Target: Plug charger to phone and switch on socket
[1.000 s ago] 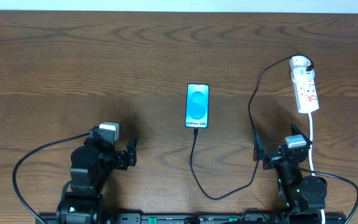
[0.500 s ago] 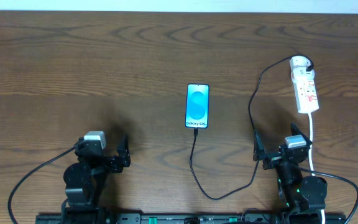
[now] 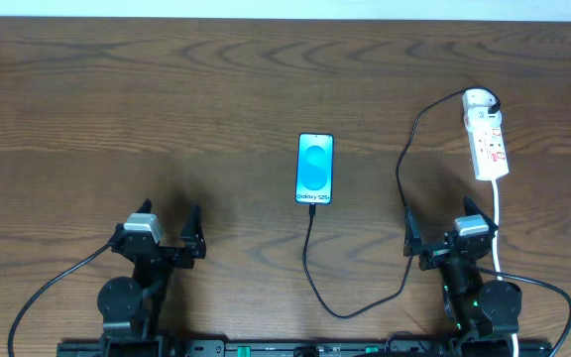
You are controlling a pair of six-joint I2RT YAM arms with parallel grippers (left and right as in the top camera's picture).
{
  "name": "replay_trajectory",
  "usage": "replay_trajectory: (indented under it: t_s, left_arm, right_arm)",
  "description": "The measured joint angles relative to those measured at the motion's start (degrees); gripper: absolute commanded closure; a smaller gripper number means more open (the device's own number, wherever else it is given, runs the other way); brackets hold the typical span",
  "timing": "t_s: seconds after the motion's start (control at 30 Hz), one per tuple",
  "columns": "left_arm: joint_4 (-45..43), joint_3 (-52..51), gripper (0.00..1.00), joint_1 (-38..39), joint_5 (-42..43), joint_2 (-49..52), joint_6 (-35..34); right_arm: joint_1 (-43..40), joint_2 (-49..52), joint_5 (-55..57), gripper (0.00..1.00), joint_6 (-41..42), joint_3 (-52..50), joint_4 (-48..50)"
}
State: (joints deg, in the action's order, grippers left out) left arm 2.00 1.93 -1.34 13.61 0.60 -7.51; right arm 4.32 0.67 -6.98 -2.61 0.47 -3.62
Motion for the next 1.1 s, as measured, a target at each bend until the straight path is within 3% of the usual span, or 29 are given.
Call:
replay_trajectory:
  t_s: [0.27, 0.77, 1.1]
  left_arm:
    - [-1.16, -0.72, 0.11, -0.02, -0.68, -0.02, 0.57]
    - [-0.94, -0.7, 0.11, -0.02, -1.75, -0.02, 9.07]
    - [-0.94, -0.7, 0.11, 0.0, -1.92, -0.02, 9.49]
  right_arm:
    - [0.0, 0.0, -0.02, 0.01, 0.0, 0.0, -0.02]
    - [0.0, 0.0, -0.02, 0.01, 0.0, 0.0, -0.02]
    - [0.0, 0.0, -0.02, 0.01, 0.0, 0.0, -0.02]
